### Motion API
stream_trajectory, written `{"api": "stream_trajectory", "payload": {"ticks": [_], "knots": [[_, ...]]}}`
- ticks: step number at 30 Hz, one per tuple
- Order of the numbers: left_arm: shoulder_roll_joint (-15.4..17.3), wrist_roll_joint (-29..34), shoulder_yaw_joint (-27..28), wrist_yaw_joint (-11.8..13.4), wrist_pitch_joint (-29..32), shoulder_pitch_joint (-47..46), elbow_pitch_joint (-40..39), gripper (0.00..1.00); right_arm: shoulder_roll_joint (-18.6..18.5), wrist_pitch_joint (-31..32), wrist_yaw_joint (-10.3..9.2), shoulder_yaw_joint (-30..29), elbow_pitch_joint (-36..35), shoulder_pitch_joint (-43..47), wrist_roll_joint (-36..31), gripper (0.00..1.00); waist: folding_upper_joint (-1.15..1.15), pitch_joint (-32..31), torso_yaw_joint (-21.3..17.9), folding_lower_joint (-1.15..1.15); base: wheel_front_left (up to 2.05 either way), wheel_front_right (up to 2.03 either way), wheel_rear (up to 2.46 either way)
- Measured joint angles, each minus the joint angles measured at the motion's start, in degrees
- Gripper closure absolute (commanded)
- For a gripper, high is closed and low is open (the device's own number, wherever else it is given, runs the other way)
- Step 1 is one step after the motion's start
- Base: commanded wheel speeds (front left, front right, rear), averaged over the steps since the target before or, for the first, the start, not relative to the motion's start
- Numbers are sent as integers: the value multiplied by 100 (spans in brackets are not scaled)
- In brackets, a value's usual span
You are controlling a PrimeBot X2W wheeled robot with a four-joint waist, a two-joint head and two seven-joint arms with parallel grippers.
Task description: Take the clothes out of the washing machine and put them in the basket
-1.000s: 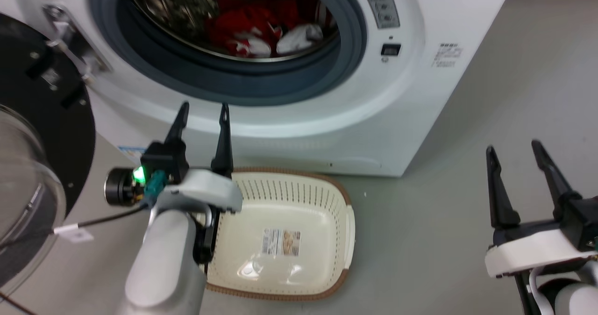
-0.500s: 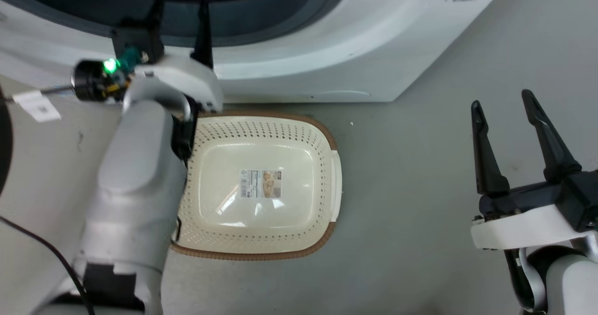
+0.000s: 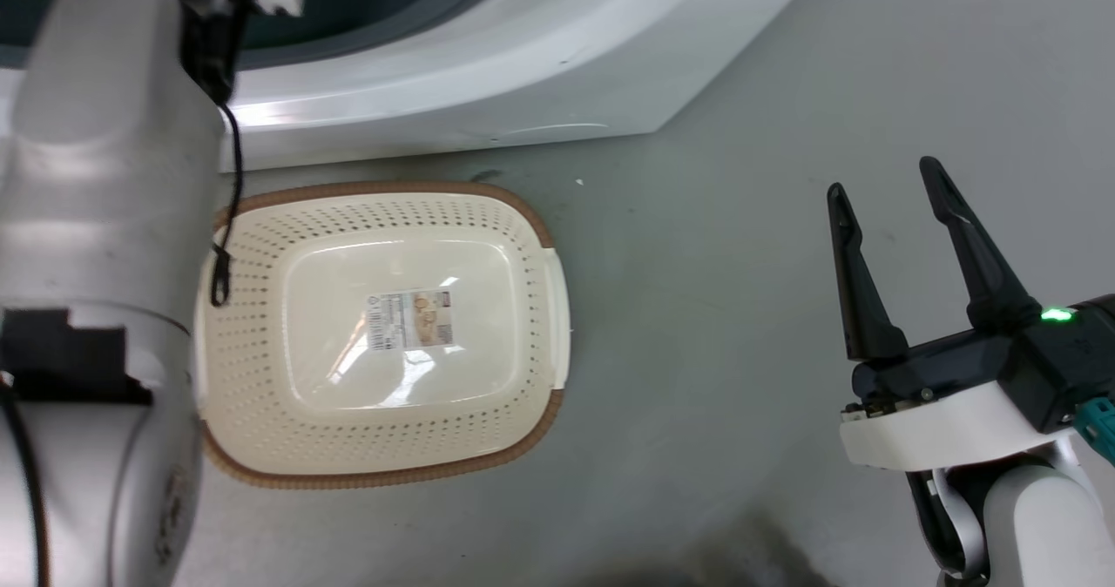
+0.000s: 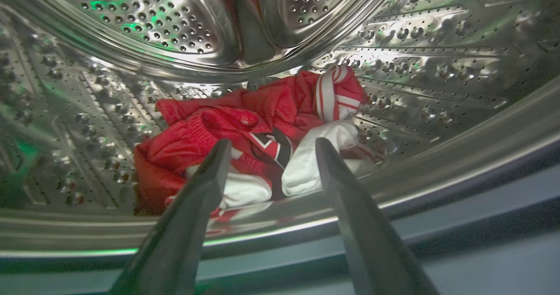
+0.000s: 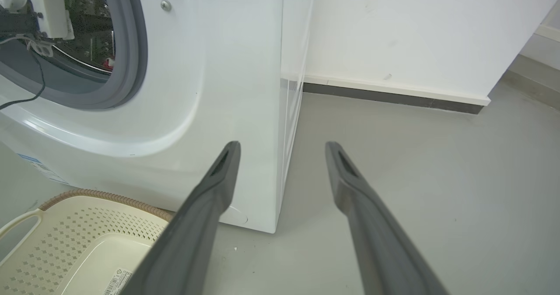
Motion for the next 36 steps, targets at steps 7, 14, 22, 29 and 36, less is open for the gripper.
{"api": "stream_trajectory", "payload": {"ticks": [7,14,22,29,36], "knots": [[277,-103,-32,-200,733,-778,630,0,-1,-65,0,155,30,53,114,0,0,201,-368,0,0,0,0],[558,-164,-80,-254,1500,-1359,950,0,-1,-90,0,548,16,129,154,0,0,463,-703,0,0,0,0],[711,-165,-213,-282,2160,-1819,1073,0,-1,-171,0,761,56,167,300,0,0,824,-1083,0,0,0,0],[845,-245,-205,-138,2809,-1768,1134,0,-3,-242,0,950,160,372,354,0,0,785,-1298,-2,0,0,0],[896,-276,-226,171,2835,-1814,1118,100,-1,-301,0,1042,192,344,458,0,0,868,-1382,-3,0,0,0]]}}
